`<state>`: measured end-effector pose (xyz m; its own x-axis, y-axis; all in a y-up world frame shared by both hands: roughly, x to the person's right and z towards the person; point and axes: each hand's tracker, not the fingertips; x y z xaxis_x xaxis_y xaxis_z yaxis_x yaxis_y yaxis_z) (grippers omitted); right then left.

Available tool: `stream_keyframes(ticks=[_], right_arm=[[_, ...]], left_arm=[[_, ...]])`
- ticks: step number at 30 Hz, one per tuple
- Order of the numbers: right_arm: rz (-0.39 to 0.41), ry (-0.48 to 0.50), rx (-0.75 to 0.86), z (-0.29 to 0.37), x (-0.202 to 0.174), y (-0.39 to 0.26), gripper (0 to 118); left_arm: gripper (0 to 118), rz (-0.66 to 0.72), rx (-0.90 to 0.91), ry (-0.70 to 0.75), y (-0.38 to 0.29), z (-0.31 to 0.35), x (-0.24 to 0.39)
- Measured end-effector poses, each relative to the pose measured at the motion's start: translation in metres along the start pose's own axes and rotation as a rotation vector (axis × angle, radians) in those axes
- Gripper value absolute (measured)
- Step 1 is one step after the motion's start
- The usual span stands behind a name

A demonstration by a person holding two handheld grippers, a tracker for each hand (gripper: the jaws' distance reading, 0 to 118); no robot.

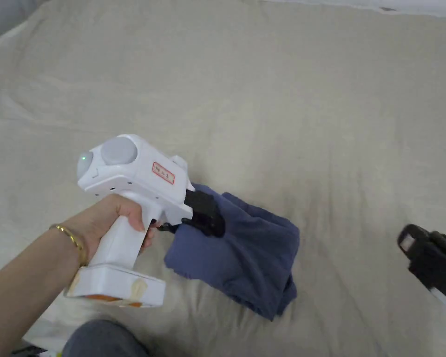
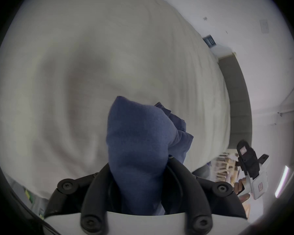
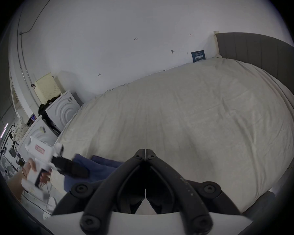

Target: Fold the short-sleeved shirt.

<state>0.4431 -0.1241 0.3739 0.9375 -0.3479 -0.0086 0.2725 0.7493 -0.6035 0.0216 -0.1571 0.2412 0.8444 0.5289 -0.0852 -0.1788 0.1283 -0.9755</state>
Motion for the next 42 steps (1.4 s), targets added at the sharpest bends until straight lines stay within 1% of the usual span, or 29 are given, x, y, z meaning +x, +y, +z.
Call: stream_keyframes(ticks=[2, 4, 8, 9, 10, 12, 14, 16, 17, 18, 19, 20, 21, 22, 23, 25, 26, 27, 28, 29, 30, 31, 33, 34, 35, 37, 39, 41, 42], right_arm=[[0.002, 0.014, -0.015, -0.004, -0.009, -0.004, 2], [0.018, 0.030, -0.039, -0.009, -0.019, -0.007, 2], [0.060, 0.033, -0.074, -0.026, -0.044, -0.009, 2], [0.064, 0.024, -0.078, -0.031, -0.050, -0.009, 2], [0.065, 0.020, -0.081, -0.038, -0.045, -0.008, 2], [0.040, 0.017, -0.091, -0.053, -0.053, -0.010, 2], [0.028, 0.030, -0.117, -0.066, -0.059, -0.012, 2], [0.053, 0.029, -0.139, -0.076, -0.066, -0.013, 2], [0.069, 0.032, -0.147, -0.080, -0.069, -0.014, 2], [0.076, 0.034, -0.152, -0.082, -0.073, -0.014, 2], [0.083, 0.039, -0.157, -0.084, -0.074, -0.013, 2], [0.087, 0.041, -0.158, -0.085, -0.075, -0.012, 2], [0.088, 0.042, -0.158, -0.086, -0.074, -0.011, 2], [0.088, 0.045, -0.155, -0.085, -0.074, -0.010, 2], [0.087, 0.049, -0.150, -0.083, -0.073, -0.009, 2], [0.108, 0.042, -0.130, -0.079, -0.071, -0.007, 2], [0.136, 0.033, -0.109, -0.073, -0.069, -0.006, 2], [0.150, 0.025, -0.095, -0.068, -0.068, -0.005, 2], [0.155, 0.022, -0.086, -0.062, -0.066, -0.003, 2], [0.155, 0.025, -0.071, -0.054, -0.062, 0.001, 2], [0.159, 0.025, -0.048, -0.046, -0.061, 0.004, 2], [0.161, 0.019, -0.018, -0.037, -0.058, 0.007, 2], [0.159, 0.013, 0.048, -0.018, -0.049, 0.017, 2], [0.159, 0.014, 0.079, -0.008, -0.047, 0.019, 2], [0.166, 0.012, 0.107, 0.002, -0.043, 0.025, 2], [0.204, -0.014, 0.150, 0.020, -0.036, 0.037, 2], [0.229, -0.038, 0.215, 0.037, -0.027, 0.052, 2], [0.239, -0.052, 0.275, 0.055, -0.020, 0.064, 2], [0.242, -0.059, 0.308, 0.067, -0.023, 0.069, 2]], left_arm=[[28, 0.015, 0.044, 0.085, 0.016, 0.034, -0.036], [28, 0.083, 0.105, 0.200, 0.029, 0.068, -0.073], [28, 0.184, 0.195, 0.342, 0.064, 0.126, -0.149], [28, 0.196, 0.207, 0.383, 0.073, 0.136, -0.164], [28, 0.212, 0.221, 0.453, 0.083, 0.145, -0.179], [28, 0.246, 0.203, 0.594, 0.107, 0.157, -0.209], [28, 0.247, 0.224, 0.694, 0.124, 0.165, -0.228], [29, 0.247, 0.256, 0.806, 0.136, 0.172, -0.243], [35, 0.250, 0.279, 0.848, 0.141, 0.176, -0.251], [45, 0.255, 0.309, 0.868, 0.142, 0.179, -0.256], [62, 0.256, 0.335, 0.899, 0.142, 0.182, -0.259], [86, 0.264, 0.366, 0.926, 0.141, 0.186, -0.262], [102, 0.298, 0.415, 0.941, 0.137, 0.190, -0.259], [112, 0.310, 0.453, 0.952, 0.134, 0.192, -0.256], [114, 0.311, 0.525, 0.966, 0.129, 0.196, -0.247], [111, 0.222, 0.662, 0.952, 0.119, 0.201, -0.226], [104, 0.186, 0.716, 0.975, 0.114, 0.201, -0.208], [92, 0.158, 0.757, 0.998, 0.109, 0.202, -0.192], [78, 0.113, 0.797, 0.998, 0.104, 0.202, -0.173], [52, 0.062, 0.838, 0.976, 0.096, 0.204, -0.150], [35, 0.030, 0.882, 0.955, 0.089, 0.206, -0.129], [23, 0.002, 0.917, 0.917, 0.083, 0.207, -0.109], [14, -0.059, 0.983, 0.836, 0.070, 0.210, -0.065], [4, -0.096, 1.007, 0.814, 0.064, 0.210, -0.045], [0, -0.140, 1.057, 0.816, 0.055, 0.206, -0.020], [0, -0.241, 1.130, 0.810, 0.040, 0.202, 0.020], [0, -0.355, 1.202, 0.747, 0.016, 0.196, 0.069], [0, -0.429, 1.274, 0.670, -0.006, 0.187, 0.106], [0, -0.452, 1.306, 0.627, -0.021, 0.181, 0.127]])
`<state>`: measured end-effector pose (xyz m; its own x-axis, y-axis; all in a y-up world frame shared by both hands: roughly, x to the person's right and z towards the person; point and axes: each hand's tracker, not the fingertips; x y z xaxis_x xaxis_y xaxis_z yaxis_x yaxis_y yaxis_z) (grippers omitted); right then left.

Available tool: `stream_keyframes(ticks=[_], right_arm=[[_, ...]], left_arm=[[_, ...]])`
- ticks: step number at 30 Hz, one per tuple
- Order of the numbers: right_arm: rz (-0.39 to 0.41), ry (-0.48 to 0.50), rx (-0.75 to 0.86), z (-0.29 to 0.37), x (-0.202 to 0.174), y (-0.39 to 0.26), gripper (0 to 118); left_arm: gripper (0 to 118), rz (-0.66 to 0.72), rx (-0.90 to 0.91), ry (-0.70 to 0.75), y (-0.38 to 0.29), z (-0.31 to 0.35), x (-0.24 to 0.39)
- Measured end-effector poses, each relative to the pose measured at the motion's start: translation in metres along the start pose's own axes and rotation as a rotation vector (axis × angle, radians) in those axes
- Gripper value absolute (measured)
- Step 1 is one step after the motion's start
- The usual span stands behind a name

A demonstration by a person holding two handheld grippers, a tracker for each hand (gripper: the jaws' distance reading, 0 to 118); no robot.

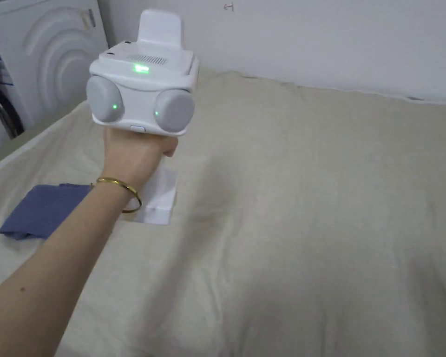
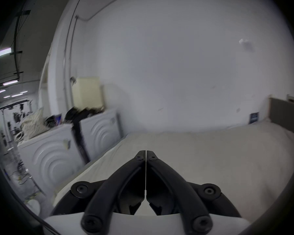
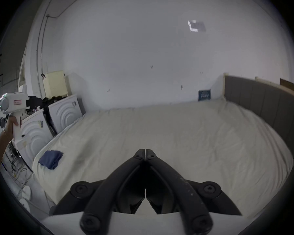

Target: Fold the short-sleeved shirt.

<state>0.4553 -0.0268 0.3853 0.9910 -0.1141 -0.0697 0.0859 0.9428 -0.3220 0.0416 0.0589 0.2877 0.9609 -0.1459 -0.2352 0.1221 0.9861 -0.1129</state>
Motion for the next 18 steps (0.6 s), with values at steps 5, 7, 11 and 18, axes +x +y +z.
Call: stream_keyframes(ticks=[5, 7, 11, 18], right_arm=[[0.029, -0.039, 0.091, 0.036, 0.018, 0.026, 2], [0.045, -0.054, 0.112, 0.048, 0.023, 0.029, 2], [0.083, -0.091, 0.143, 0.071, 0.034, 0.027, 2], [0.107, -0.175, 0.141, 0.082, 0.049, 0.001, 2]], left_arm=[[0, 0.091, 0.064, -0.146, -0.002, 0.060, 0.066], [0, 0.097, 0.078, -0.165, -0.016, 0.074, 0.088], [0, 0.127, 0.016, -0.235, -0.050, 0.101, 0.118], [0, 0.067, -0.001, -0.274, -0.100, 0.130, 0.138]])
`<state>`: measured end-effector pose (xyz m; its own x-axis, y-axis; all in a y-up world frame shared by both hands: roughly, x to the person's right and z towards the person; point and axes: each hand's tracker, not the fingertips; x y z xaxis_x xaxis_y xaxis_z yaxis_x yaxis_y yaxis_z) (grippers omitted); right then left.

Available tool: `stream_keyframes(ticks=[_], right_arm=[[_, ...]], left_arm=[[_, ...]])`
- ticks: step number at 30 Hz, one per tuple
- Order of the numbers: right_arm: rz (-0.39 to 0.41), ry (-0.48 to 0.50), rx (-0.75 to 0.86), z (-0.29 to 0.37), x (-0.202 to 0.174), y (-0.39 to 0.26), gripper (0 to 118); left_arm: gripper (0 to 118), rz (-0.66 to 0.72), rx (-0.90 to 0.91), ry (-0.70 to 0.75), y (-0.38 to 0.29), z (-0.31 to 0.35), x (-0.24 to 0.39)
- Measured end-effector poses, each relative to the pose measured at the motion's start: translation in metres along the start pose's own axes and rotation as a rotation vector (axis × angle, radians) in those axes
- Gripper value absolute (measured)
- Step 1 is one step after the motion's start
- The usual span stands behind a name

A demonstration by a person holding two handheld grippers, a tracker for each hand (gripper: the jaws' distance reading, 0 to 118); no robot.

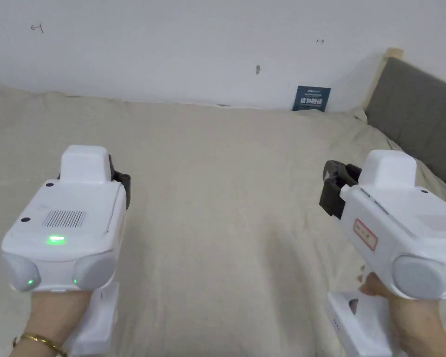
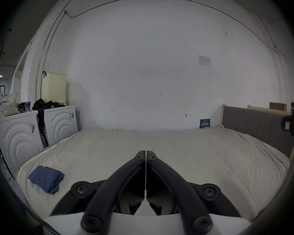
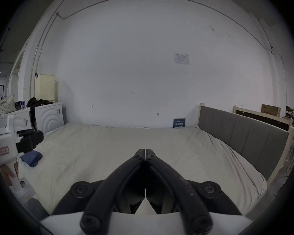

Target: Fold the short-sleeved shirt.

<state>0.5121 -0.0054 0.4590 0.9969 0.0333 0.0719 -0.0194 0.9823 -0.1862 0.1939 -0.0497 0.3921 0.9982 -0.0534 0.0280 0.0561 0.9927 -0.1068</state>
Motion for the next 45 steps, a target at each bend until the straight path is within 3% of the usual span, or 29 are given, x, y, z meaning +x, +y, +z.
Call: stream_keyframes(ticks=[12, 23, 25, 27, 28, 29, 31, 32, 34, 45], right_arm=[[-0.017, 0.018, -0.083, -0.004, -0.017, -0.055, 2], [-0.008, 0.022, -0.114, -0.006, -0.023, -0.066, 2], [-0.013, 0.019, -0.116, -0.006, -0.023, -0.067, 2], [-0.020, 0.024, -0.116, -0.005, -0.023, -0.067, 4], [-0.024, 0.025, -0.117, -0.005, -0.022, -0.068, 10], [-0.026, 0.026, -0.118, -0.005, -0.022, -0.068, 26], [-0.018, 0.035, -0.120, -0.005, -0.022, -0.069, 62], [-0.012, 0.037, -0.121, -0.006, -0.022, -0.069, 85], [-0.008, 0.036, -0.120, -0.005, -0.023, -0.068, 115], [-0.034, 0.030, -0.107, -0.006, -0.022, -0.065, 118]], left_arm=[[0, 0.009, -0.068, 0.025, -0.032, 0.015, -0.005], [2, -0.003, -0.086, 0.035, -0.041, 0.022, -0.009], [15, 0.002, -0.084, 0.036, -0.041, 0.024, -0.010], [48, 0.010, -0.082, 0.042, -0.040, 0.025, -0.010], [66, 0.012, -0.080, 0.048, -0.040, 0.025, -0.010], [87, 0.014, -0.078, 0.046, -0.040, 0.025, -0.012], [113, 0.018, -0.069, 0.045, -0.040, 0.026, -0.012], [118, 0.018, -0.064, 0.048, -0.039, 0.027, -0.012], [118, 0.013, -0.051, 0.043, -0.040, 0.030, -0.013], [118, -0.005, -0.061, 0.032, -0.042, 0.025, -0.009]])
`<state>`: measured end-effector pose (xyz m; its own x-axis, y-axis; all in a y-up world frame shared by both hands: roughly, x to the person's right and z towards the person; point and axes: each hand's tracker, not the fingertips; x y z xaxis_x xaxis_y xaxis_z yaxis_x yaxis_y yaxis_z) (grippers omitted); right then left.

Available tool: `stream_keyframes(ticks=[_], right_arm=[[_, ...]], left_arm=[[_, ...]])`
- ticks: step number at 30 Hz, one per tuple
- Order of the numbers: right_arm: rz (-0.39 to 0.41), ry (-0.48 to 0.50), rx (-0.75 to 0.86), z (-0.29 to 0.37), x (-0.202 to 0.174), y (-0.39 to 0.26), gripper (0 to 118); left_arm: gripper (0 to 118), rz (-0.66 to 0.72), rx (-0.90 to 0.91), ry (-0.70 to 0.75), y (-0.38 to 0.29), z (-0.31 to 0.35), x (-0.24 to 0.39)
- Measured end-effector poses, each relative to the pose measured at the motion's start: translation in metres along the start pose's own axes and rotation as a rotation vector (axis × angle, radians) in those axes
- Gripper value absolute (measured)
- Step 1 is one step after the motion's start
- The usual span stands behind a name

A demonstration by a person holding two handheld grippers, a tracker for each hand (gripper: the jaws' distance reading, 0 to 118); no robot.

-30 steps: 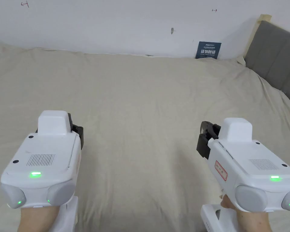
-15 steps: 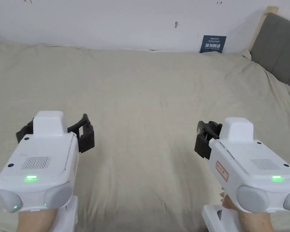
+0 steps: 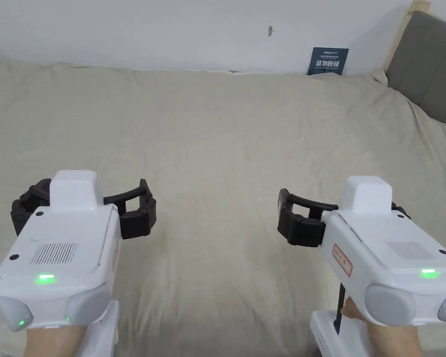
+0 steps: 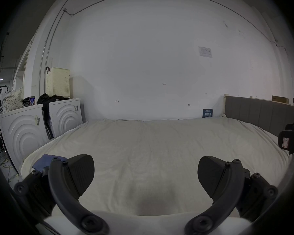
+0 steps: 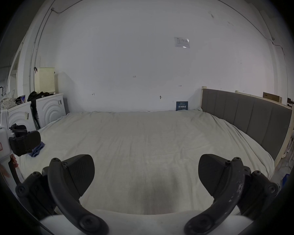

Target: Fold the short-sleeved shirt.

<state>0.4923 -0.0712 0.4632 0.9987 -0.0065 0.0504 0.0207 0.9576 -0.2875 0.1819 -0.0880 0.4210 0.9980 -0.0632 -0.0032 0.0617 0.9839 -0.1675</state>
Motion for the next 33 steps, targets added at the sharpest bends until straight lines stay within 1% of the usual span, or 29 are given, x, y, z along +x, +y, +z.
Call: stream_keyframes(ticks=[8, 33], right_arm=[[-0.020, 0.006, -0.002, 0.0000, 0.0029, -0.0009, 118], [-0.011, 0.008, 0.003, 0.0012, 0.0026, -0.0026, 118]], left_arm=[[118, -0.002, 0.002, -0.016, 0.0003, 0.0000, 0.0026], [118, -0.003, -0.004, -0.017, -0.0032, -0.0001, 0.0037]])
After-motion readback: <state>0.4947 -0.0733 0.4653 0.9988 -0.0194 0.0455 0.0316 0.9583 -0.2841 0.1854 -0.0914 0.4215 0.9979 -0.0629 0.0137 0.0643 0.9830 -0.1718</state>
